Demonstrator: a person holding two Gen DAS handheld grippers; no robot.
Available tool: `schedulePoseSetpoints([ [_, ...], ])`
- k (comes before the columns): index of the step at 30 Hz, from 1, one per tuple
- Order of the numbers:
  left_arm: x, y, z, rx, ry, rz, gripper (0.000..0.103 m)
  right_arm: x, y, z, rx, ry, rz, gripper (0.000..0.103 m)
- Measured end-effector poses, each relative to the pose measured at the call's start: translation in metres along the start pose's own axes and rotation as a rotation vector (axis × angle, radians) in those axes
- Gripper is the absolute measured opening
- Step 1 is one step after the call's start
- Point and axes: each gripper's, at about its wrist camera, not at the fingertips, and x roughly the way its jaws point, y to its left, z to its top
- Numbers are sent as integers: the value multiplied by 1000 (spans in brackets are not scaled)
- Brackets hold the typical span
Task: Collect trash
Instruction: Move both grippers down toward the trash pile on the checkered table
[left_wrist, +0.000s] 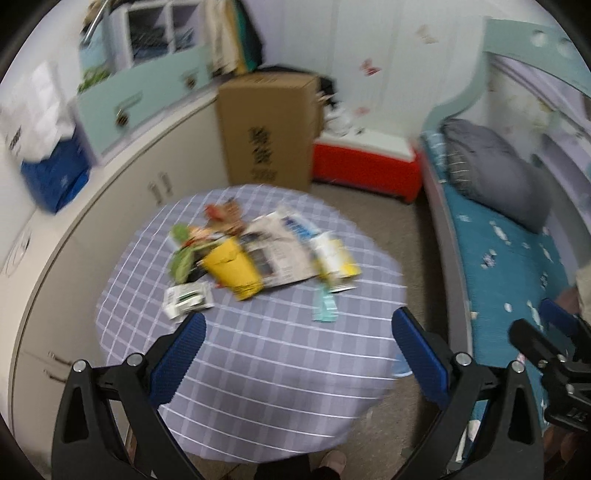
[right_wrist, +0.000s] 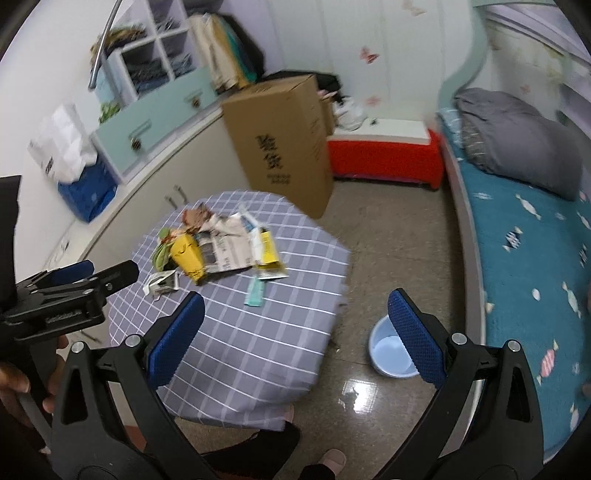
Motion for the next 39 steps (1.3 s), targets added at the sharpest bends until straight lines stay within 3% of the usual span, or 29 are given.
schedulePoseSetpoints([
  [5,57,77,11,-91,90,60,99,69,52,16,-73,78,36,95],
  [11,120,150,14,-162,230,56,99,149,111,29,-143,170,76,87],
  [21,200,173,15,-119,341,63,99,229,160,39,-207,252,89,85],
  [26,221,179,14,-94,375,19,98,256,182,42,-279,264,100,85],
  [30,226,184,13,-89,394,-60,79,275,196,46,-324,264,113,85],
  [32,224,188,11,-95,395,-92,77,283,204,45,-350,267,115,85],
  [34,223,192,10,-96,393,-105,51,292,209,43,-360,282,127,83],
  [35,226,196,8,-109,410,-120,30,297,211,41,-361,293,132,81],
  [37,231,208,4,-163,436,-153,28,303,215,38,-373,299,127,80],
  [39,234,218,1,-199,441,-164,18,309,218,34,-392,305,114,79],
])
